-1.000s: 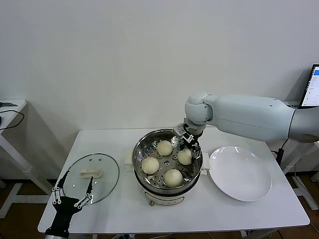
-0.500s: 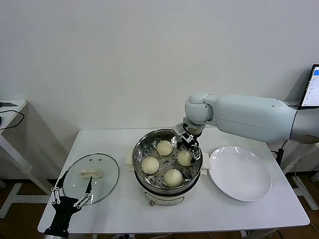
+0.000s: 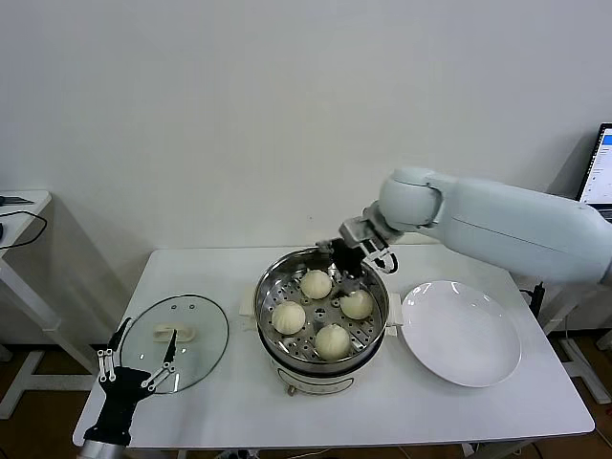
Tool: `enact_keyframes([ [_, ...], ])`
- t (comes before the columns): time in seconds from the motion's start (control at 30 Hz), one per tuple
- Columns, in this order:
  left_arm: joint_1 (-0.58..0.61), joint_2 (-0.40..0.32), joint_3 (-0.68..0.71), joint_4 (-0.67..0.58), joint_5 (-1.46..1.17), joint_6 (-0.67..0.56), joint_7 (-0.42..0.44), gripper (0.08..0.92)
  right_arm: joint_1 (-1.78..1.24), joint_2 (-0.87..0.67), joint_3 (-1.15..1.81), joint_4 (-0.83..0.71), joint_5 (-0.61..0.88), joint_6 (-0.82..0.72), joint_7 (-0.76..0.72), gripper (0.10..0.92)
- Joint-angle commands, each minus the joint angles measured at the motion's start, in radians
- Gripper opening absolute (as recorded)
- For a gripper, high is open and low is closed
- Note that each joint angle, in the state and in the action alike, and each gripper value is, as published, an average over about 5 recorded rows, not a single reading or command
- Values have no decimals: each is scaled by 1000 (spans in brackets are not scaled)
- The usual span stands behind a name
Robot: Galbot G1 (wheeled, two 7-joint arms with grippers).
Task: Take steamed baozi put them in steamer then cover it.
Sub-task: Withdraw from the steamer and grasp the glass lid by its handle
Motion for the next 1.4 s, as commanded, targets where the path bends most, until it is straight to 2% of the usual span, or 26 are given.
enact_keyframes([
  [0.03, -66, 15, -4, 10, 208, 53, -83, 823, -454, -159, 488, 39, 206, 262, 936, 823],
  [0.2, -118, 43, 4, 45, 388, 147, -212, 823, -791, -163, 820, 15, 211, 299, 989, 823],
  [0.3, -143, 64, 23, 74, 551, 217, -305, 823, -999, -134, 1035, -5, 189, 307, 990, 823],
  [0.4, -159, 90, 46, 96, 680, 287, -364, 823, -1160, -83, 1196, -33, 160, 334, 990, 823],
  [0.57, -151, 127, 60, 131, 888, 365, -363, 823, -1370, 13, 1368, -61, 141, 384, 981, 823],
  [0.8, -141, 165, 143, 213, 1073, 435, -367, 823, -1491, 102, 1452, -57, 140, 399, 961, 823],
  [1.1, -192, 169, 257, 303, 1099, 433, -366, 823, -1529, 154, 1476, -50, 121, 400, 953, 823],
  [1.4, -237, 176, 285, 359, 1011, 423, -355, 823, -1541, 180, 1478, -53, 91, 401, 946, 823],
])
